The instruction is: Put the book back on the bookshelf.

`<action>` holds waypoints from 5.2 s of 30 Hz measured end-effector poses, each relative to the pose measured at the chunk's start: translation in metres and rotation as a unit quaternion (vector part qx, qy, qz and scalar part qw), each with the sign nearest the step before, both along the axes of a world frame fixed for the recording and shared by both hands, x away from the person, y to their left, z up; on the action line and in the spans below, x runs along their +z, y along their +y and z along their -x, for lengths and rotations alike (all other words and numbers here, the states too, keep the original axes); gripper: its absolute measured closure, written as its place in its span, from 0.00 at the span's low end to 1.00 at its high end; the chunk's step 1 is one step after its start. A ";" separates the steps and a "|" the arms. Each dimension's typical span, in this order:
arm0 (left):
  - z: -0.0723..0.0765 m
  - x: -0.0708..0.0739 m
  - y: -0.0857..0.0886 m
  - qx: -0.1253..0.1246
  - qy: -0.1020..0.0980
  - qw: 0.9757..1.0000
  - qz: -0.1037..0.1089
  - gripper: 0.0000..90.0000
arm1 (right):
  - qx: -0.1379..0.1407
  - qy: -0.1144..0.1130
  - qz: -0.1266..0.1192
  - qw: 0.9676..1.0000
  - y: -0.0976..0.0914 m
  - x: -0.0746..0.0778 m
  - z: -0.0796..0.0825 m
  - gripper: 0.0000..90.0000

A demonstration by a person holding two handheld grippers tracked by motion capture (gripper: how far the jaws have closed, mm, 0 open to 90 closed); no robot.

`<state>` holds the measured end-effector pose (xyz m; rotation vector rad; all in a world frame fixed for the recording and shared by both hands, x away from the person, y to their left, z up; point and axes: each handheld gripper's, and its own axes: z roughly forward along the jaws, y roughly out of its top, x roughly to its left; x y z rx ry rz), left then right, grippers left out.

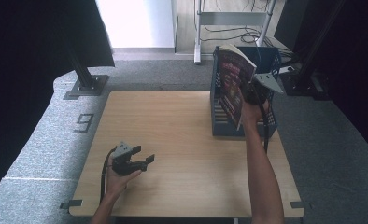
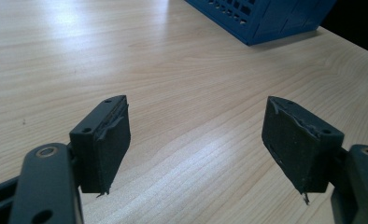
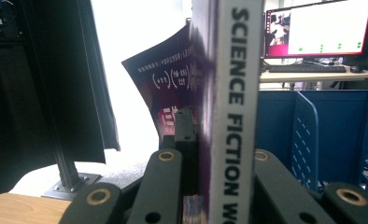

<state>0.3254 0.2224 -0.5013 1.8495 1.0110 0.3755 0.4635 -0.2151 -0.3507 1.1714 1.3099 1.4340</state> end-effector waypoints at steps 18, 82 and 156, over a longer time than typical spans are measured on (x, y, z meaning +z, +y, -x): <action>0.000 0.000 0.002 0.002 0.001 1.000 0.006 0.26 | -0.012 0.011 0.002 1.000 0.002 -0.003 -0.020 0.91; -0.005 -0.001 0.012 0.010 0.000 1.000 0.011 0.26 | -0.029 0.031 0.025 0.999 0.030 -0.059 -0.068 0.91; -0.003 0.005 0.019 0.020 -0.015 1.000 0.019 0.27 | -0.071 0.002 0.008 0.997 0.034 -0.072 -0.073 0.91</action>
